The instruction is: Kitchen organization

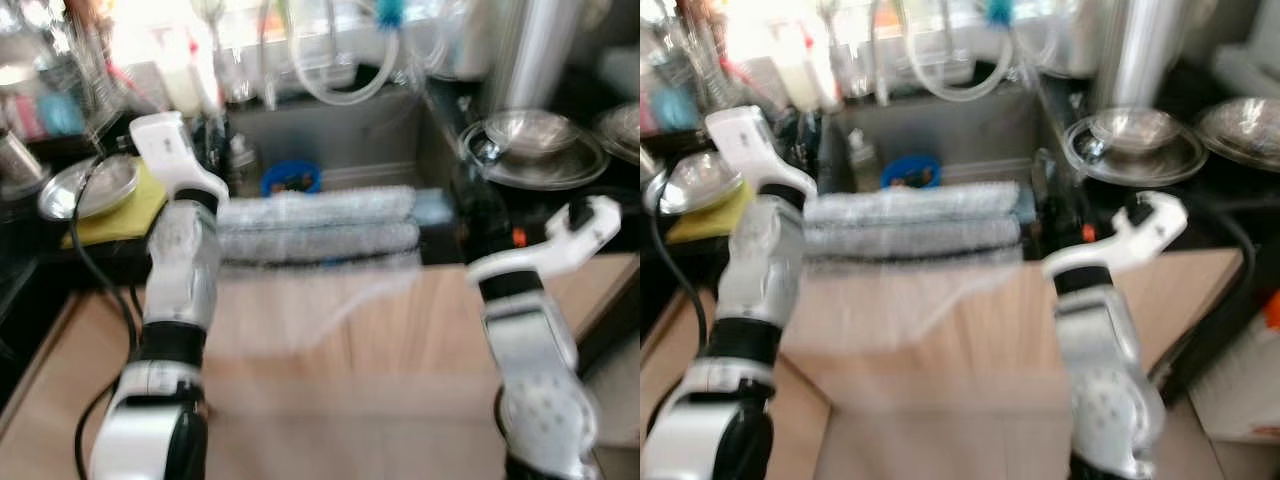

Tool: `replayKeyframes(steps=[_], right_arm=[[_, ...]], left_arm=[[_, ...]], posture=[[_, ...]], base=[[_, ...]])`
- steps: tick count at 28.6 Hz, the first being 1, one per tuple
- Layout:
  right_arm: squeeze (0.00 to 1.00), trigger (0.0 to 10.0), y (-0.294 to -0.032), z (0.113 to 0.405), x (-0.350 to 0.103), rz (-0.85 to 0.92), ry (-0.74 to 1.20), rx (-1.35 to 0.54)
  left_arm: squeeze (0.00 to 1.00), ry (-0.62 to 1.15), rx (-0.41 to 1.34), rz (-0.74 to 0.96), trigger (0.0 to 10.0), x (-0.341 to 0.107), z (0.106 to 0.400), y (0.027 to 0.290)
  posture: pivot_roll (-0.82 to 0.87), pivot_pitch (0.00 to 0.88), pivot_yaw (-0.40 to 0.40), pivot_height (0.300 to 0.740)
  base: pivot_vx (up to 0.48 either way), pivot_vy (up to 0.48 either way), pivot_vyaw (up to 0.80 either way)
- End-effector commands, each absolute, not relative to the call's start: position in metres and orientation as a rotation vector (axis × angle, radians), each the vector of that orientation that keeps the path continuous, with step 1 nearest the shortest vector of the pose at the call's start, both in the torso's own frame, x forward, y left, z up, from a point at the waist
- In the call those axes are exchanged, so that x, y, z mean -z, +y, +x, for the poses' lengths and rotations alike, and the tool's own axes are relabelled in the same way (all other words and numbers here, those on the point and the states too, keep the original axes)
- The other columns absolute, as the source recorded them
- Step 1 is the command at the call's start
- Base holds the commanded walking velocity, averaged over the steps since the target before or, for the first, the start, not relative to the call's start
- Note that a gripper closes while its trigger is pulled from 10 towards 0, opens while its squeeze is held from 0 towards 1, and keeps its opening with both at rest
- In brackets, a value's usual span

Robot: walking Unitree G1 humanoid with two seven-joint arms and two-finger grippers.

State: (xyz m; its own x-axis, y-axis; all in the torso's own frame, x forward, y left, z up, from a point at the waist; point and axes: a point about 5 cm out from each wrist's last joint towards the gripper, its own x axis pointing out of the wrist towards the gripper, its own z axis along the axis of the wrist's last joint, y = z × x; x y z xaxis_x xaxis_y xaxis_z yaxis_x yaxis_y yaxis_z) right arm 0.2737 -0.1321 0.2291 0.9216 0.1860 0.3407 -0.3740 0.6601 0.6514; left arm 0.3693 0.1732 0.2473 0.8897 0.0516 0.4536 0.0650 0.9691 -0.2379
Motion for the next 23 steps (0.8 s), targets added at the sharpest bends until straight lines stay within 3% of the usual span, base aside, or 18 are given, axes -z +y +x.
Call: replayKeyframes(steps=[1,5,23], right_arm=[[0.00,10.0,-0.1364,0.2733,-0.2280,0.788,-0.260,-0.290],[0.00,10.0,-0.1360,0.2738,-0.2286,0.789,-0.263,-0.292],[0.00,10.0,-0.1317,0.2741,-0.2302,0.780,-0.267,-0.298]], left_arm=[[0.00,-0.484,0.041,-0.256,10.0,-0.2528,0.3699,0.1627],[0.00,-0.486,0.038,-0.255,10.0,-0.2532,0.3698,0.1631],[0.00,-0.490,0.045,-0.260,10.0,-0.2532,0.3692,0.1620]], posture=[[-0.06,0.093,0.124,0.740],[-0.06,0.096,0.124,0.740],[-0.06,0.107,0.124,0.740]], base=[[0.352,0.000,0.00],[0.355,0.000,0.00],[0.000,0.000,0.00]])
